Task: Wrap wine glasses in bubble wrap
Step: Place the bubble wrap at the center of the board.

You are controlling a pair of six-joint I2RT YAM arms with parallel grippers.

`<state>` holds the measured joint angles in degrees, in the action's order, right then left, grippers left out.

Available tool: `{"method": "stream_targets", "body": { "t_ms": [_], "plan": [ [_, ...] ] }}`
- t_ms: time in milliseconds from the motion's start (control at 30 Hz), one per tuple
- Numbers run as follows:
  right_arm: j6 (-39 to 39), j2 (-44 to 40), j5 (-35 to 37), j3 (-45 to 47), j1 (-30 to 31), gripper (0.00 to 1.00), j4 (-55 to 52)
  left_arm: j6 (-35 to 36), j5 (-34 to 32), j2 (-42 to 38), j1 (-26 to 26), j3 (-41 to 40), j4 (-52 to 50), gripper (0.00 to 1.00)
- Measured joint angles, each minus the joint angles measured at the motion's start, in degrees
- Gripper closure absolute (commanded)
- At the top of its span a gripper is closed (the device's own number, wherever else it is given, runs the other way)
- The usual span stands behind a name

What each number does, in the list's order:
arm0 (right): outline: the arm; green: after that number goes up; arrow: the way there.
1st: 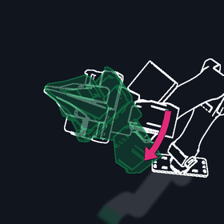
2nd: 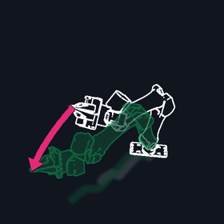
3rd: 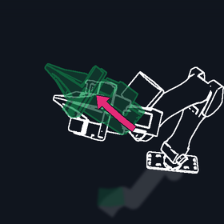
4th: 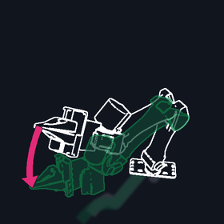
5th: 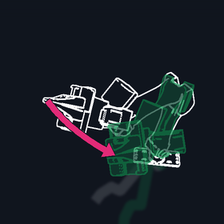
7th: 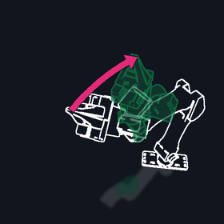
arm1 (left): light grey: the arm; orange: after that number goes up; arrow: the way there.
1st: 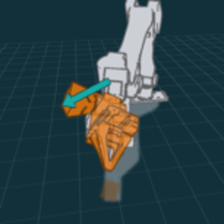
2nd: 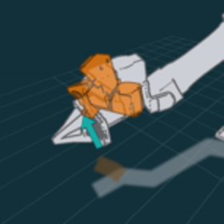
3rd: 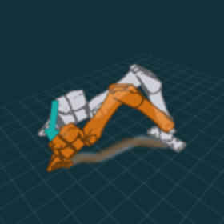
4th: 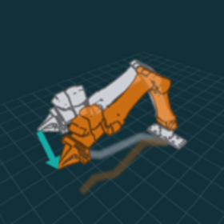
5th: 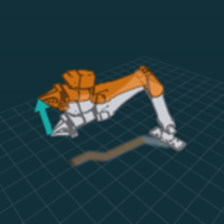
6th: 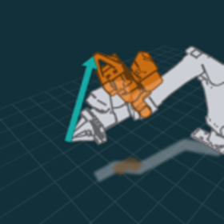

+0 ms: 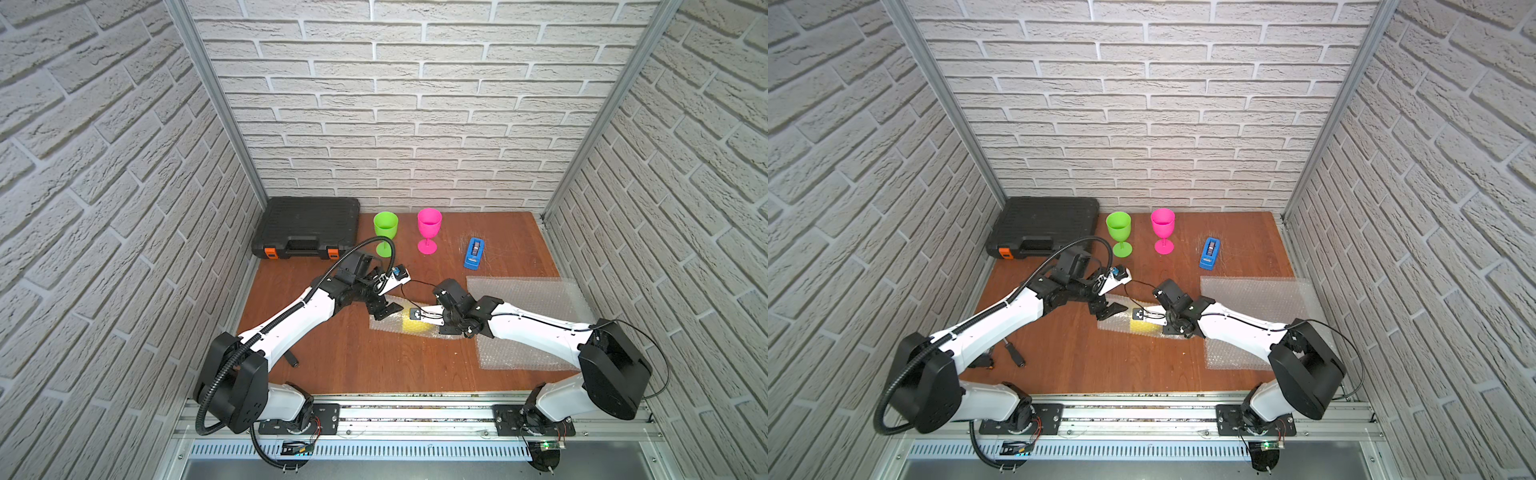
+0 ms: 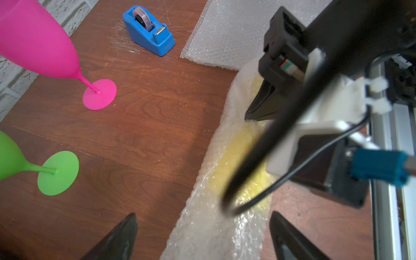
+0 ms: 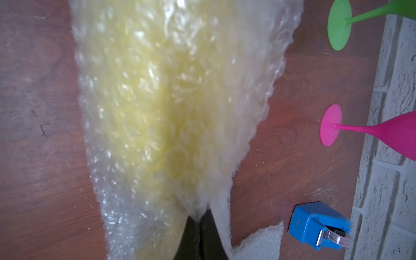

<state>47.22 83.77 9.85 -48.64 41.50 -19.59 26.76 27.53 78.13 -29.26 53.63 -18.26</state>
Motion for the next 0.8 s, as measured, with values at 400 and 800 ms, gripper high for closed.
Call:
{"method": "stream_targets", "body": {
  "t_ms": [400, 800],
  "plan": [
    [2.78, -4.98, -0.07, 3.45, 0.52, 0.98, 5.38, -2.08, 5.46, -2.01, 5.77, -2.21, 5.03, 0.10],
    [2.75, -6.10, -0.66, 5.97, 0.90, 0.97, 8.68, -1.64, 11.21, 10.08, 0.70, 1.64, 5.79, 0.21]
  ]
}}
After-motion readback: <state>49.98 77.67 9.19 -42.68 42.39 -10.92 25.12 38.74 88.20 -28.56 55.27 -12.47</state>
